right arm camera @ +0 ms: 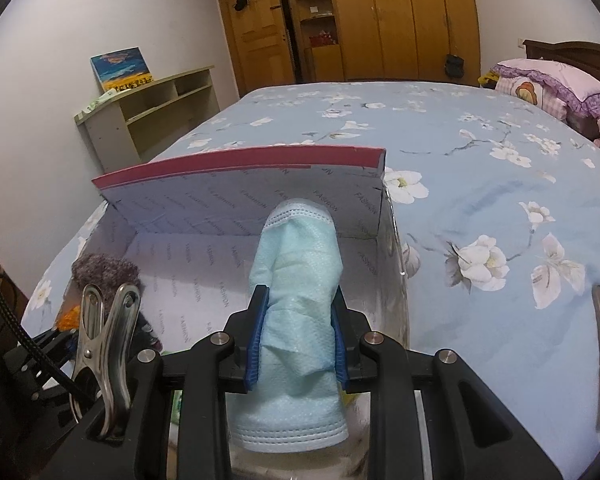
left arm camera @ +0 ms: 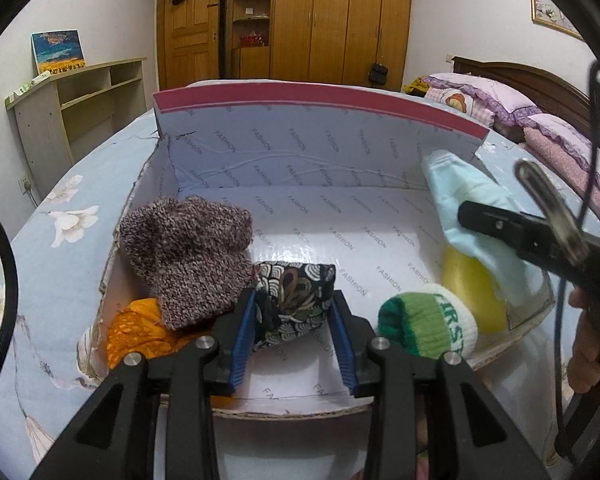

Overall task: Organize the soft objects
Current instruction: 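Lower the pouch with the left gripper while the right gripper lowers the mask, releasing both in the box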

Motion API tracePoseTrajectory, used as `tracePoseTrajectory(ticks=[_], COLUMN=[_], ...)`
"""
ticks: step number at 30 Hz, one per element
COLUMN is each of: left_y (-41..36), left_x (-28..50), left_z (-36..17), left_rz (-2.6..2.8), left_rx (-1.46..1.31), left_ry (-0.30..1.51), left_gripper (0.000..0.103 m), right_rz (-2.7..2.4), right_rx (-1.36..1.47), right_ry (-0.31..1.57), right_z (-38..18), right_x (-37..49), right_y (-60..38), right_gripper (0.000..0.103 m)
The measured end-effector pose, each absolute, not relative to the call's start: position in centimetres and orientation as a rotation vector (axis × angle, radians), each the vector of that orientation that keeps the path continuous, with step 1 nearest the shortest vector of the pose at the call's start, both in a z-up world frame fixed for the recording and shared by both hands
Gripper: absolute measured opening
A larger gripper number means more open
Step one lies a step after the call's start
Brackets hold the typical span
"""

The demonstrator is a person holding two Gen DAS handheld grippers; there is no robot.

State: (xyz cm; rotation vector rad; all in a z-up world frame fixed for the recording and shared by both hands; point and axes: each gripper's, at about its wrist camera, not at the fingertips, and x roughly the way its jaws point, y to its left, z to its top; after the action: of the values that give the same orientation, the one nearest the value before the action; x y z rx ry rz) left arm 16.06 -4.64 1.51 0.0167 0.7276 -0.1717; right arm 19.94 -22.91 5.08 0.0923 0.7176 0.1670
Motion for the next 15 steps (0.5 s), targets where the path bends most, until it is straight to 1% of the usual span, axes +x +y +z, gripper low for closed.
tracePoseTrajectory(ticks=[5,9,11,13,15], left_y=[-4.72,-4.88,-4.90,-4.85,-4.90], left_x=[16.02,16.00,16.00,16.03,16.09], left_z=[1.53,1.59,1.62,1.64,1.72], left_rz=[-0.171,-0.171,-0.170,-0.171,-0.171], left_rx=[0.020,0.025,0.025,0.024,0.025], left_ry=[0.725,0.724,0.724,0.726,0.730], left_gripper=[0.038,0.039,0.039,0.039,0.039], right_rz=[0.155,0.146,0.152,0.150,0.145], right_rx=[0.106,0.113,0.114,0.104,0.095], right_ry=[0.730,0.726,0.723,0.706,0.691], right_z=[4.57,4.51,4.60,4.84,5.13], right_x=[20.79,20.89,20.86,20.51,20.23], right_y=[-23.29,-23.36,-23.34,-23.20,-23.16], right_gripper=[0.030,0.035,0.040,0.048,0.050])
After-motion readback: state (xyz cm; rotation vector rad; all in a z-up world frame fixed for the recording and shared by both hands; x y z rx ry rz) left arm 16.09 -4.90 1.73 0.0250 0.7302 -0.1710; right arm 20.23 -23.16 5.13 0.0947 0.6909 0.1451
